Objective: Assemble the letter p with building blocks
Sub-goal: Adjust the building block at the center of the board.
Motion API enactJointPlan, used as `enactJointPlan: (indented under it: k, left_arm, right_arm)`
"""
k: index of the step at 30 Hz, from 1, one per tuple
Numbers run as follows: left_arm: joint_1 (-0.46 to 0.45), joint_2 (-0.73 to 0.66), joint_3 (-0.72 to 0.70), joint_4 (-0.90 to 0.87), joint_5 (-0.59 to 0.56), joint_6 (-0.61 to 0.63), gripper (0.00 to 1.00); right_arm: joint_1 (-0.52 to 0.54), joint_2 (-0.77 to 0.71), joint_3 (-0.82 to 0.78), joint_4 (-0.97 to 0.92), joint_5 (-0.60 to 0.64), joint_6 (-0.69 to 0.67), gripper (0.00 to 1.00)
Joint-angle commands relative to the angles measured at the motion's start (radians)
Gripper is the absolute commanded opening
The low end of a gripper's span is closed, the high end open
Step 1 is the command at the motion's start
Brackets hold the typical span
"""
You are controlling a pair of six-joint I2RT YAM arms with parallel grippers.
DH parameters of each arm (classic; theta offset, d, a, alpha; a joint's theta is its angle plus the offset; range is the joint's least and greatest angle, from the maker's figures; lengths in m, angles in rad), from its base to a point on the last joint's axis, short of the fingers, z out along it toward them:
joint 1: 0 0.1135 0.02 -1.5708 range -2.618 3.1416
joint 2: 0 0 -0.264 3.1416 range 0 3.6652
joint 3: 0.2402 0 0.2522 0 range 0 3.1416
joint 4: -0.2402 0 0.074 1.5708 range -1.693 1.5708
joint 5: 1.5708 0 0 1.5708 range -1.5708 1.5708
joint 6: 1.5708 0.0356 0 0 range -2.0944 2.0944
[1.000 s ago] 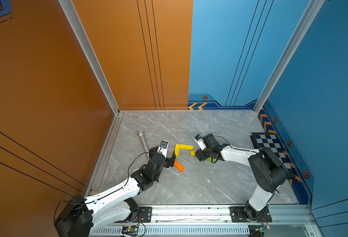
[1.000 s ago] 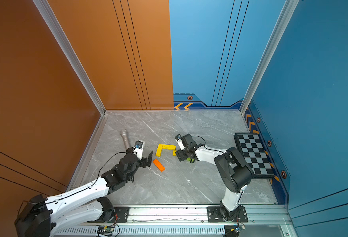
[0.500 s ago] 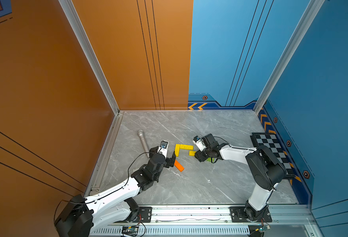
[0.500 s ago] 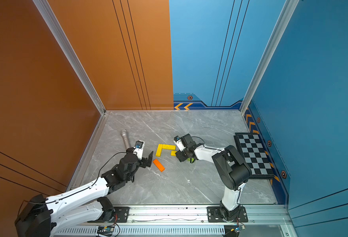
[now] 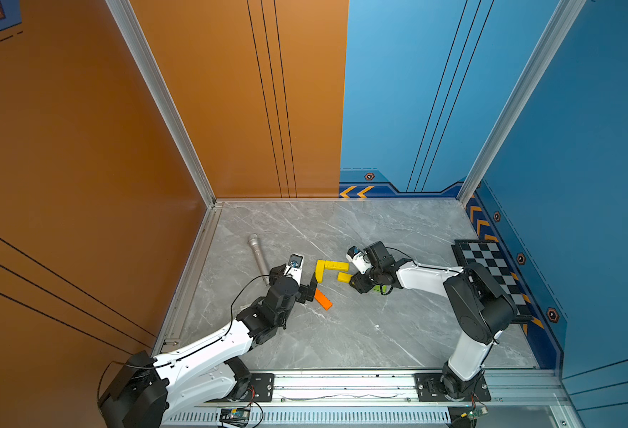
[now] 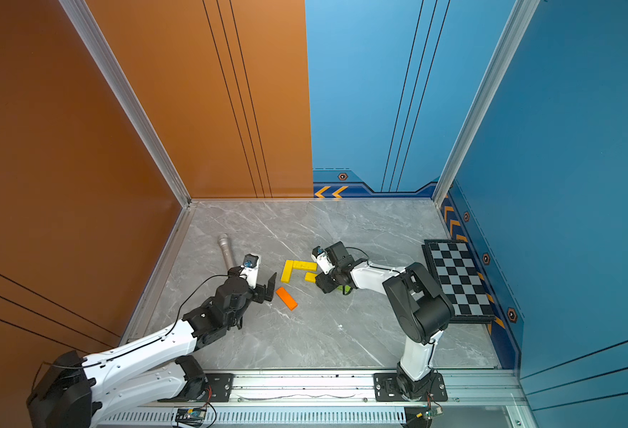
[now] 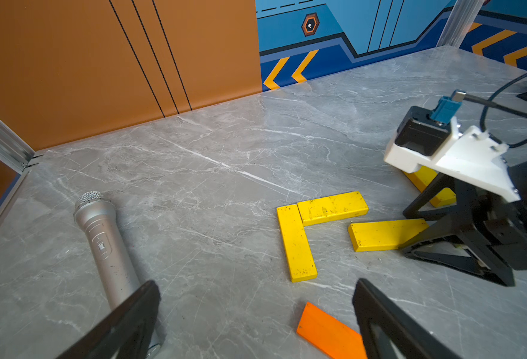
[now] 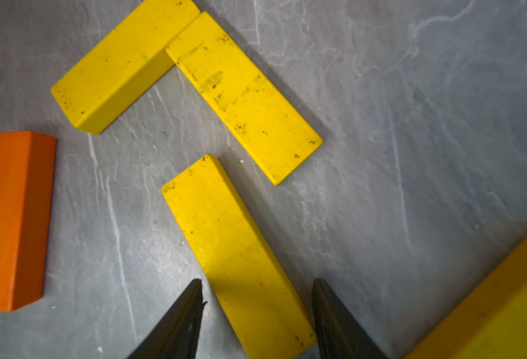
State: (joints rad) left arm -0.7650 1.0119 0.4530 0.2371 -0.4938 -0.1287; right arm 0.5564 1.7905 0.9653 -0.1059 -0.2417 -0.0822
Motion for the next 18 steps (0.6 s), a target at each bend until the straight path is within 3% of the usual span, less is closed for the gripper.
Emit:
enactJointPlan:
  k: [1,18]
  left_arm:
    - [0.009,0.007,-0.013,0.014,0.007,-0.015,0.99]
    - [0.013,0.031,-0.009,0.014,0.012,-0.027,0.99]
  right_arm:
    - [0.010,-0.025,-0.020,-0.055,-0.035,-0.002,0.58]
    - [0.084,-0.108,-0.103,-0.065,-0.156,-0.005,0.59]
